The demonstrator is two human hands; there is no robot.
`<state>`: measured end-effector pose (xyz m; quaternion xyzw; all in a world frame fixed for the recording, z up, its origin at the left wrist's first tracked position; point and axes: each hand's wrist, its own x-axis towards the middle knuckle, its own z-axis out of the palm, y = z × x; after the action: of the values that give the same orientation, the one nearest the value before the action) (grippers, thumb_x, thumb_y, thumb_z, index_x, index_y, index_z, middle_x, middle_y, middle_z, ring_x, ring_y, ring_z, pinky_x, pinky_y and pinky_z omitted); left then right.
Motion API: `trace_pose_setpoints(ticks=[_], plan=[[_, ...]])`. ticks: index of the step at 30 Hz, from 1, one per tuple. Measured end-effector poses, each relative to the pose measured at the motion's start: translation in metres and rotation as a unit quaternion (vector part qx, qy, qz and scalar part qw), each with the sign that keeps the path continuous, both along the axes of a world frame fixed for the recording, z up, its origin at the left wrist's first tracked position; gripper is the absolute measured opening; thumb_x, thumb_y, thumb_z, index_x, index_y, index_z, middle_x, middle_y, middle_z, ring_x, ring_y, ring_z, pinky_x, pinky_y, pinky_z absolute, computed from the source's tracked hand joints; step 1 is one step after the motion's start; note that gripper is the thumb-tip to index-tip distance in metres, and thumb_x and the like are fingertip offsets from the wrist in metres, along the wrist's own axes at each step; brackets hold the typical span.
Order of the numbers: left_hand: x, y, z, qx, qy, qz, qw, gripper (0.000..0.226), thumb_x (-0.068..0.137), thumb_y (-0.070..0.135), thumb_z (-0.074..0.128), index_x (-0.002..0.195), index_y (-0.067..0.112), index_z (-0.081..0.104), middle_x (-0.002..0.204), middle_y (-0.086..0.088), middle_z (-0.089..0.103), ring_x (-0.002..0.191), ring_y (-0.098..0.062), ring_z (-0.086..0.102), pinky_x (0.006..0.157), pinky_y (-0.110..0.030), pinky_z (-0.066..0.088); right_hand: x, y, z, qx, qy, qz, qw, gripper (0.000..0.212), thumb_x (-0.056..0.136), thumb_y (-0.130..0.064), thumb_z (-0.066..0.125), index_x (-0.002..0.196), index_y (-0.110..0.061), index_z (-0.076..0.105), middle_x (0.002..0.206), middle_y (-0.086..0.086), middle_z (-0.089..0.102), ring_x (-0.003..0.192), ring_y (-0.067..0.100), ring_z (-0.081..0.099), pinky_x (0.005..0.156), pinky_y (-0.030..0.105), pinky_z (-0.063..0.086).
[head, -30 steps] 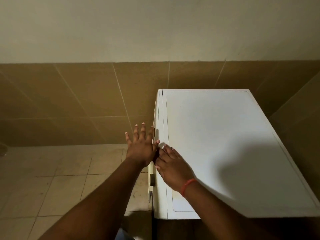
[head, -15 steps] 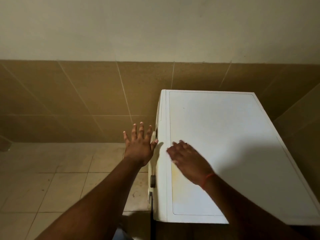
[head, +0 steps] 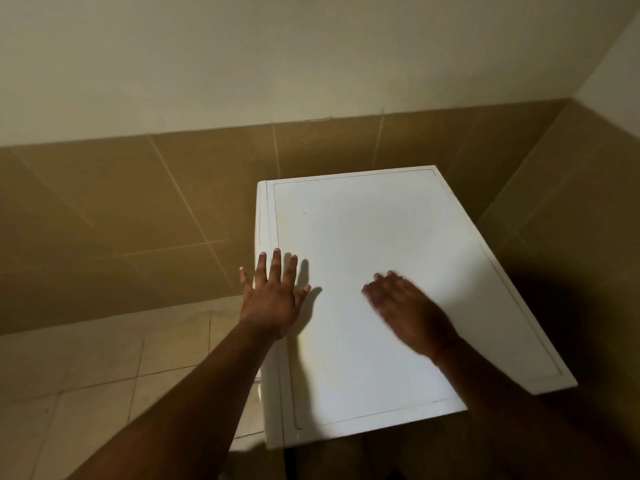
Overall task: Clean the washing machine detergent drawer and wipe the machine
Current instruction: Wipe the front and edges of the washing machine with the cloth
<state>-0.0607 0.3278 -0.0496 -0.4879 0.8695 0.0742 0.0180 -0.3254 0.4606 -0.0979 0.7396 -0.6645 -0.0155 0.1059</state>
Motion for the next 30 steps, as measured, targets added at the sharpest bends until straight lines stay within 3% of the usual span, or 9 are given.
trace_pose_setpoints(ticks=[3,7,10,14,17,21,24,27,30], plan=[[-0.016,0.005,-0.004,0.004,-0.007,-0.014,1.000,0.073,0.090,0.062,-0.004,0.154,0.027,-0.008,0.163,-0.006,-0.010,0.149,-0.031,-0.014,0.116,-0.063,-0.001,-0.036,0.007,0.012,-0.070,-0.054,-0.152,0.984,0.046,0.104,-0.019,0.025,0.141,-0.007,0.050,0.139,0.017,0.056,0.134,0.036,0.047,0.114,0.050,0.031],[-0.033,0.010,-0.009,0.005,-0.007,-0.033,0.999,0.081,0.083,0.064,-0.013,0.155,0.028,-0.005,0.164,-0.006,-0.008,0.149,-0.032,-0.012,0.116,-0.063,-0.001,-0.059,0.020,0.013,0.017,-0.013,0.015,1.000,0.043,0.102,-0.019,0.034,0.137,-0.007,0.056,0.139,0.011,0.056,0.131,0.031,0.050,0.111,0.046,0.039],[-0.046,0.013,-0.011,0.002,-0.008,-0.040,0.999,0.080,0.085,0.064,-0.010,0.155,0.027,-0.005,0.164,-0.007,-0.007,0.149,-0.033,-0.010,0.116,-0.063,0.000,-0.090,0.021,0.013,-0.009,-0.069,-0.175,0.982,0.048,0.104,-0.024,0.024,0.142,-0.009,0.049,0.139,0.016,0.056,0.135,0.035,0.046,0.117,0.049,0.027],[-0.058,0.015,-0.012,-0.006,-0.020,-0.067,0.998,0.078,0.085,0.064,-0.010,0.154,0.027,-0.009,0.163,-0.006,-0.012,0.149,-0.032,-0.014,0.116,-0.063,-0.001,-0.103,0.029,0.007,0.028,-0.075,-0.169,0.982,0.054,0.105,-0.031,0.017,0.141,-0.009,0.051,0.141,0.017,0.053,0.133,0.036,0.047,0.116,0.049,0.030],[-0.063,0.012,-0.008,-0.012,-0.015,-0.059,0.998,0.079,0.084,0.064,-0.012,0.154,0.028,-0.010,0.163,-0.006,-0.012,0.149,-0.032,-0.014,0.116,-0.062,-0.003,-0.113,0.020,0.015,-0.020,-0.101,-0.308,0.946,0.047,0.102,-0.024,0.027,0.132,-0.002,0.056,0.127,0.025,0.061,0.124,0.042,0.053,0.111,0.055,0.035],[-0.062,0.005,-0.005,-0.021,-0.015,-0.057,0.998,0.075,0.087,0.064,-0.008,0.154,0.029,-0.012,0.163,-0.005,-0.011,0.149,-0.032,-0.015,0.116,-0.063,-0.002,-0.121,0.015,0.005,-0.010,-0.075,-0.201,0.977,0.046,0.101,-0.022,0.030,0.136,-0.004,0.055,0.135,0.020,0.058,0.128,0.039,0.052,0.111,0.053,0.035],[-0.060,0.000,-0.005,-0.021,-0.014,-0.042,0.999,0.070,0.094,0.062,0.001,0.154,0.029,-0.011,0.163,-0.005,-0.012,0.149,-0.031,-0.016,0.116,-0.063,-0.002,-0.144,0.008,0.002,-0.019,-0.114,-0.309,0.944,0.050,0.100,-0.025,0.027,0.130,0.001,0.058,0.125,0.028,0.061,0.121,0.044,0.055,0.110,0.056,0.033],[-0.055,-0.003,-0.006,-0.028,-0.023,-0.034,0.999,0.075,0.088,0.064,-0.008,0.154,0.028,-0.010,0.163,-0.006,-0.010,0.149,-0.032,-0.014,0.116,-0.063,-0.002,-0.159,0.007,-0.011,-0.019,-0.047,-0.225,0.973,0.059,0.106,-0.027,0.013,0.133,0.002,0.057,0.131,0.023,0.060,0.124,0.043,0.053,0.111,0.056,0.032],[-0.049,-0.006,-0.008,-0.027,-0.022,-0.022,0.999,0.073,0.091,0.063,-0.003,0.155,0.028,-0.007,0.164,-0.006,-0.008,0.149,-0.033,-0.011,0.116,-0.063,0.000,-0.167,0.002,-0.007,-0.027,-0.106,-0.300,0.948,0.052,0.101,-0.027,0.024,0.126,0.001,0.060,0.123,0.024,0.062,0.115,0.047,0.055,0.104,0.056,0.037]])
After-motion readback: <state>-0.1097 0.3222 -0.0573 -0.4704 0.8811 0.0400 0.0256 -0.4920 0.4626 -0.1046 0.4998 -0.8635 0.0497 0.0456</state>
